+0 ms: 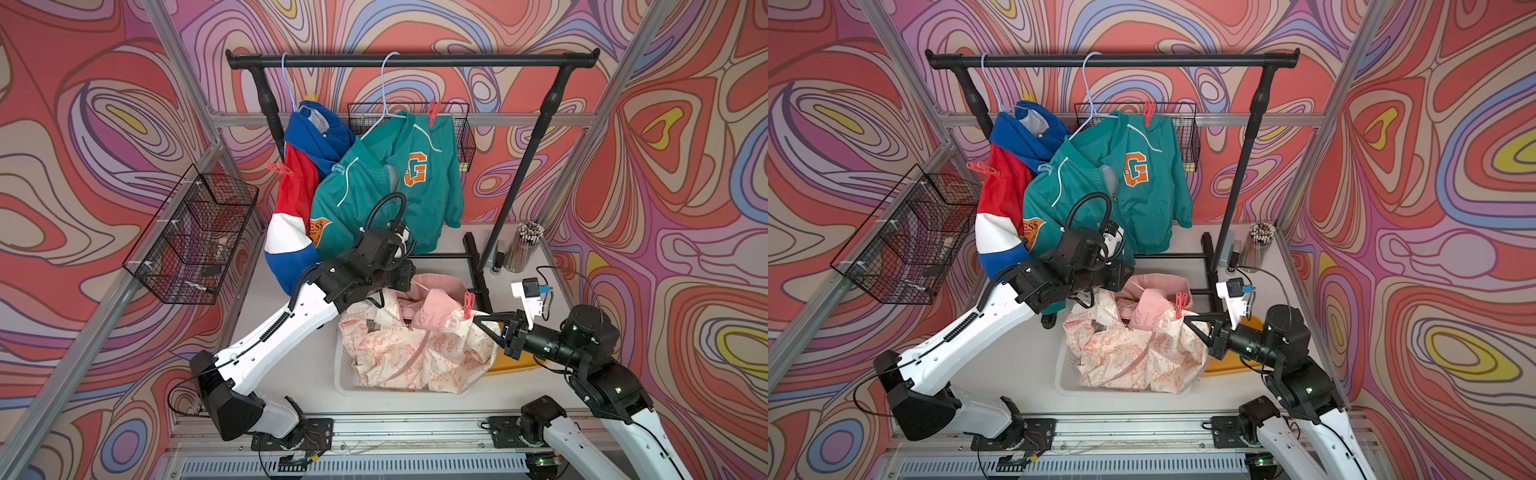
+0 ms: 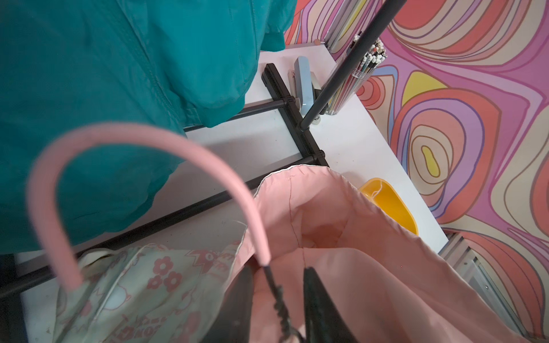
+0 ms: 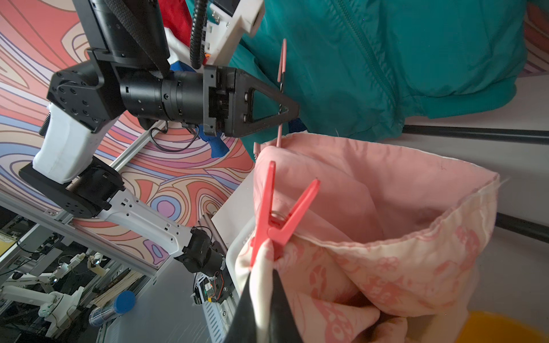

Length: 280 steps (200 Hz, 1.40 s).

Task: Remove the clothespins securing jackets to the hanger
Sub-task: Adjust the hanger, then adjust the jacket in the basket.

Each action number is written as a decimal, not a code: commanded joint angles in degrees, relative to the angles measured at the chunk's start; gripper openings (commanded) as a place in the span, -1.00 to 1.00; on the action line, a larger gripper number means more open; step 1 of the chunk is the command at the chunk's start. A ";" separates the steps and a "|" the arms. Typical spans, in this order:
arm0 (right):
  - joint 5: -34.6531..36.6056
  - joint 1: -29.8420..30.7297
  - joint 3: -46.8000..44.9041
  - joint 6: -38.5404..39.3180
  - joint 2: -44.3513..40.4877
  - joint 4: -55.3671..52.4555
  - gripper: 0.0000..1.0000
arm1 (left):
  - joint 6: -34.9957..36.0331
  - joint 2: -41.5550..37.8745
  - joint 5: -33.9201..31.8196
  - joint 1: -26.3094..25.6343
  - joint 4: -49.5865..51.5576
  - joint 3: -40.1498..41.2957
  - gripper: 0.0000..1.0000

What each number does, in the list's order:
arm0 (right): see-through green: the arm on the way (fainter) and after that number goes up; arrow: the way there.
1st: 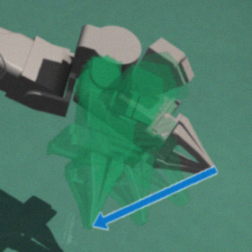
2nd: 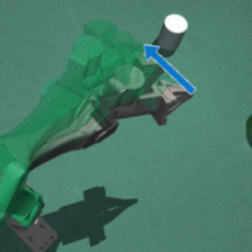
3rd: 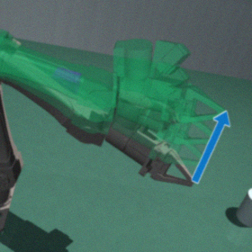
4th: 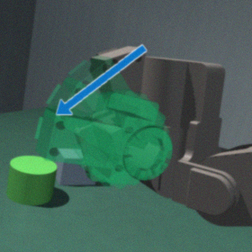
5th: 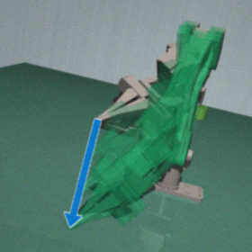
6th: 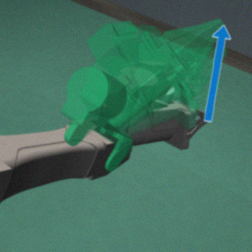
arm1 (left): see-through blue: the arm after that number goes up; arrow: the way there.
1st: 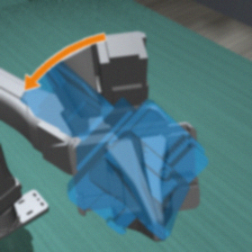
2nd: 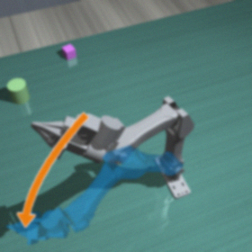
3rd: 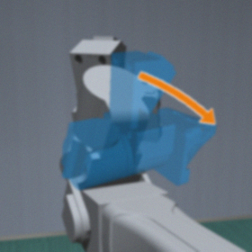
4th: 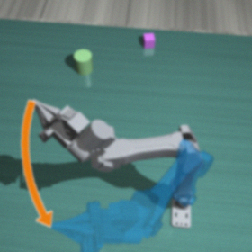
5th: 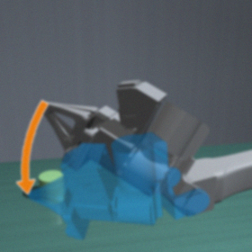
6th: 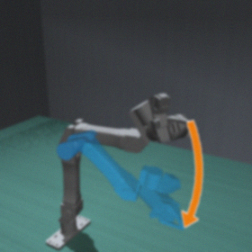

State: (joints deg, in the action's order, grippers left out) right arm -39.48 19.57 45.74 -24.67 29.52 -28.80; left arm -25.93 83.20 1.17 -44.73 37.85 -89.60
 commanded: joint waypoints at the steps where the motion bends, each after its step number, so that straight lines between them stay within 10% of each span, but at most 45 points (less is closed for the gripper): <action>1: -2.10 0.28 0.94 0.92 -0.78 -0.37 -1.00 | -0.25 -0.34 0.08 0.35 0.16 -1.47 -0.86; 21: -1.75 0.25 0.80 1.04 -1.19 -0.65 -0.99 | -0.24 -1.55 0.06 0.39 0.62 -1.45 -1.00; 76: -1.57 0.29 0.39 -0.57 -0.82 1.08 0.31 | 0.53 -5.07 -5.08 -0.42 8.47 -2.30 -1.00; 111: 10.49 0.29 2.94 -3.54 -2.69 -0.40 0.54 | 0.71 -7.55 -8.72 -1.90 11.09 -2.22 -1.00; 150: 32.91 0.29 12.45 -10.03 -1.22 -20.32 0.07 | 0.92 -8.23 -12.33 -4.47 12.69 -5.17 -1.00; 174: 31.93 0.29 12.84 -12.86 0.58 -30.65 -0.74 | 1.22 -7.82 -14.57 -6.96 13.12 -7.47 -1.00; 198: 28.97 0.26 10.58 -13.37 -0.79 -36.06 -1.00 | 2.02 -6.45 -18.44 -10.00 13.73 -10.07 -1.00; 280: 15.93 0.29 0.79 -15.51 -1.83 -29.82 -1.00 | 3.64 1.29 -32.81 -21.43 18.02 -19.79 -1.00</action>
State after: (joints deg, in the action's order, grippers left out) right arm -19.00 19.68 48.27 -39.13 28.18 -62.61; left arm -23.75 82.32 -23.57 -63.07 53.19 -105.43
